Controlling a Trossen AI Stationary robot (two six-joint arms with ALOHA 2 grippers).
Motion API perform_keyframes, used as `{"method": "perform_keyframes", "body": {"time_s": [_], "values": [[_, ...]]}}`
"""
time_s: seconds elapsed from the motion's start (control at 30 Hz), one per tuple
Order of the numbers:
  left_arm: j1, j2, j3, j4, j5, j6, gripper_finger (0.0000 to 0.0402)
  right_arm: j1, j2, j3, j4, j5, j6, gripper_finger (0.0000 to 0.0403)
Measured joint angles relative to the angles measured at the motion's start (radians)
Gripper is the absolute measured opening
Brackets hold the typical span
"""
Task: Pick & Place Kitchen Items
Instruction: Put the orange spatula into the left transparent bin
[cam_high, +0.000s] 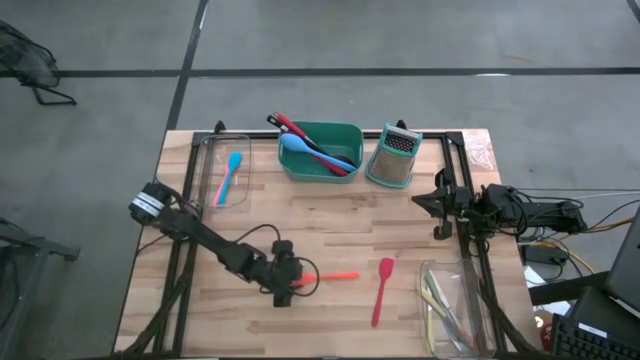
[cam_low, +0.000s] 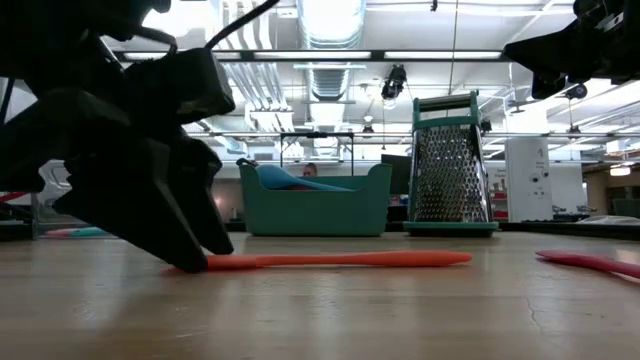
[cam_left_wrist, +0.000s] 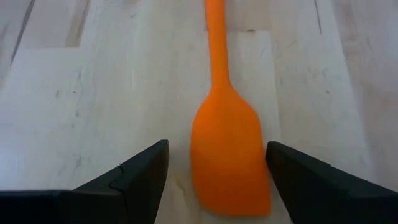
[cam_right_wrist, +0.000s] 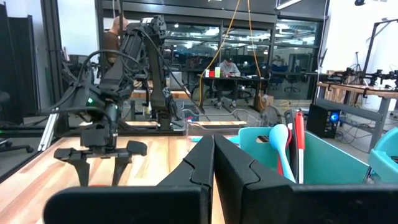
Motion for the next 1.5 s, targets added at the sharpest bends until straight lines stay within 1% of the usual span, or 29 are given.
{"method": "perform_keyframes", "body": {"time_s": [0.3,0.43,0.57,0.8,0.9,1.23,1.33,1.43,1.5], "values": [[0.0,0.044,0.003,0.02,-0.012,-0.046,0.0279,0.0,0.0,0.0,-0.001,0.0,0.0,0.0008],[0.0,0.044,0.002,0.013,-0.011,-0.046,0.0265,0.0,0.0,0.0,-0.001,0.0,0.0,0.0008],[0.0,0.045,0.003,-0.005,-0.008,-0.046,0.0233,0.0,0.0,0.0,-0.001,0.0,-0.001,0.0008],[0.0,0.046,0.001,-0.033,-0.001,-0.043,0.0152,0.0,0.0,0.0,-0.001,0.0,-0.001,0.0008],[0.0,0.047,0.0,-0.039,0.0,-0.04,0.0125,0.0,0.0,0.0,-0.001,0.0,0.0,0.0008],[-0.001,0.047,-0.001,-0.043,0.002,-0.011,0.0071,0.0,0.0,0.0,-0.001,0.0,0.0,0.0008],[-0.001,0.047,-0.001,-0.04,0.006,0.001,0.0046,0.0,0.0,0.0,-0.001,0.0,-0.001,0.0008],[-0.001,0.047,0.0,-0.04,0.014,0.012,0.0011,0.0,0.0,0.0,-0.001,0.0,-0.001,0.0008],[-0.001,0.047,0.0,-0.037,0.015,0.015,0.0006,0.0,0.0,0.0,-0.001,0.0,-0.001,0.0008]]}}
